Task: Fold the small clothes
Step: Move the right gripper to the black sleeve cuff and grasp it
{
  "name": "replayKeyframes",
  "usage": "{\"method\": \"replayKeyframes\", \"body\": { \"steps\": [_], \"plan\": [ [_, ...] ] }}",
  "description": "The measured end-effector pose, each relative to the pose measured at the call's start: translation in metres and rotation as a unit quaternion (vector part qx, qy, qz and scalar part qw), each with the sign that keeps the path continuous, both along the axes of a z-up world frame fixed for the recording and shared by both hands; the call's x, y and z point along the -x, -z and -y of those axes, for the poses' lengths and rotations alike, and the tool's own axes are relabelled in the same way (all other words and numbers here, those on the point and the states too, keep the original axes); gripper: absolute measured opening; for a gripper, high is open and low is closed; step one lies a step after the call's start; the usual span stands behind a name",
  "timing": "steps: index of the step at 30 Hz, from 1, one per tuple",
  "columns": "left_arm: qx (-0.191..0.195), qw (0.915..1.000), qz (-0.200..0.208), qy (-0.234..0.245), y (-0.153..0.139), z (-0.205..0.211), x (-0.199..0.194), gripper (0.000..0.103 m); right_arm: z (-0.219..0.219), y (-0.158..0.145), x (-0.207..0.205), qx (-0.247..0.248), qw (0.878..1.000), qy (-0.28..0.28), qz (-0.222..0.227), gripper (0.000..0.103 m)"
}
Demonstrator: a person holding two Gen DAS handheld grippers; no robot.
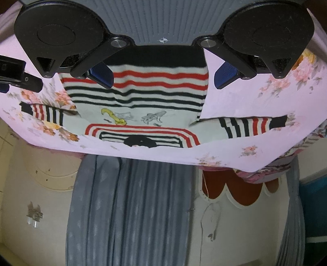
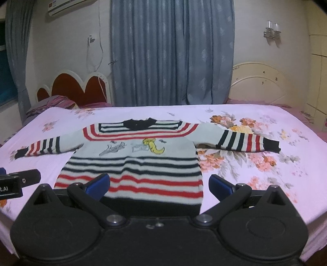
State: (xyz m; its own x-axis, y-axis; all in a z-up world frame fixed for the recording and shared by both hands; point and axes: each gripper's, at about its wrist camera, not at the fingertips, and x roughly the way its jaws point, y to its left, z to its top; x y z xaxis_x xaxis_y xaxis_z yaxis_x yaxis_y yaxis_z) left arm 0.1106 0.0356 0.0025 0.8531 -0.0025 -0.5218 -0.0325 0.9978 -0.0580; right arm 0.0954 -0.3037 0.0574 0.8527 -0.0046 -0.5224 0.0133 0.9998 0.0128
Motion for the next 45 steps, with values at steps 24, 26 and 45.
{"method": "replayKeyframes", "body": {
  "steps": [24,26,45],
  "plan": [
    [0.015,0.9995,0.017,0.021,0.021,0.026,-0.134,0.103,0.041,0.021,-0.118,0.007,0.998,0.064,-0.006,0.102],
    [0.021,0.9995,0.006,0.025,0.022,0.038,-0.152,0.103,0.053,0.023,-0.133,0.002,0.998,0.06,-0.008,0.102],
    [-0.025,0.9997,-0.008,0.002,0.053,0.151,-0.265,0.103,0.236,0.072,-0.245,-0.063,0.984,0.161,-0.04,0.073]
  ]
}}
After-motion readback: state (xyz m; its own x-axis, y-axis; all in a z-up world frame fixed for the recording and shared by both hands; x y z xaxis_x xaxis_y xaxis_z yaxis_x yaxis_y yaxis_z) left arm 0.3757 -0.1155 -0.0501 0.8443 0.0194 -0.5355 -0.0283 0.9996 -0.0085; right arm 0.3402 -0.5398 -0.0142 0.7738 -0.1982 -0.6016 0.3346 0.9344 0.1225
